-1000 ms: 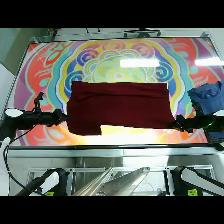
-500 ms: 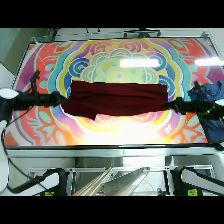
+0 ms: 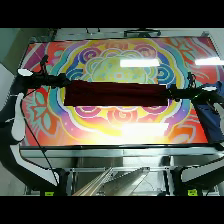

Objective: Fold the shirts.

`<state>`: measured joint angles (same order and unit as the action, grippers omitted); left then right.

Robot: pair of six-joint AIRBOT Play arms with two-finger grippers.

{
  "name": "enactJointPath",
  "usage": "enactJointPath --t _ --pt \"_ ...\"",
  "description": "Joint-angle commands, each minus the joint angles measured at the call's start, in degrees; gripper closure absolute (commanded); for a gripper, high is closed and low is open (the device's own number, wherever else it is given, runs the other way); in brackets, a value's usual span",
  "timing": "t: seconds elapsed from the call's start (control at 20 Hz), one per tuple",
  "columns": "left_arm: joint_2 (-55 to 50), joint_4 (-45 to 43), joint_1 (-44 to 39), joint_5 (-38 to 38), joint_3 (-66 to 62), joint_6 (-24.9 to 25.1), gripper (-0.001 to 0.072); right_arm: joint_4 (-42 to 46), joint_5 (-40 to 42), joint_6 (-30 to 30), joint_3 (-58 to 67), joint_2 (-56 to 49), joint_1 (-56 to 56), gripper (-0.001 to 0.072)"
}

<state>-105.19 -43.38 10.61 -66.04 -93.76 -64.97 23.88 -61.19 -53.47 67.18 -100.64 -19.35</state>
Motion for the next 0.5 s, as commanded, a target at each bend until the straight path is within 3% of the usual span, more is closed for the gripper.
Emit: enactJointPath --t 0.0,0.15,0.2,0.25,0.3,0.35,0.4,0.45 --pt "-10.4 0.0 -1.7 0.5 -9.4 0.5 0.0677 -0.2 1.4 3.3 2.2 -5.8 0.5 0.0693" --pt "-16.0 -0.5 -3.1 -0.8 -16.4 0.3 0.0672 -0.1 1.2 5.6 2.3 -5.8 0.5 0.0672" --pt "-17.1 -0.5 -3.1 -2.9 -18.9 0.0 0.0501 0.6 0.4 5.5 2.8 -5.3 0.0 0.0503" --pt "-17.5 -0.7 -2.6 -5.1 -21.2 -0.1 0.0388 1.2 -2.3 5.5 4.0 -4.6 -0.9 0.0429" --pt "-17.5 -0.7 -1.7 -7.4 -23.6 -0.1 0.0387 2.8 -5.2 5.4 6.0 -3.8 -1.9 0.0421" --pt "-17.4 -0.6 -0.6 -8.9 -25.8 -0.1 0.0387 5.9 -6.8 3.5 8.5 -3.0 -3.2 0.0307" --pt "-16.5 -0.5 0.8 -9.6 -27.2 -1.3 0.0377 10.2 -6.7 0.8 11.1 -2.2 -4.3 0.0113" --pt "-14.9 -0.3 2.5 -9.4 -27.0 -2.7 0.0377 13.4 -6.8 -0.9 13.4 -2.0 -5.2 0.0053"
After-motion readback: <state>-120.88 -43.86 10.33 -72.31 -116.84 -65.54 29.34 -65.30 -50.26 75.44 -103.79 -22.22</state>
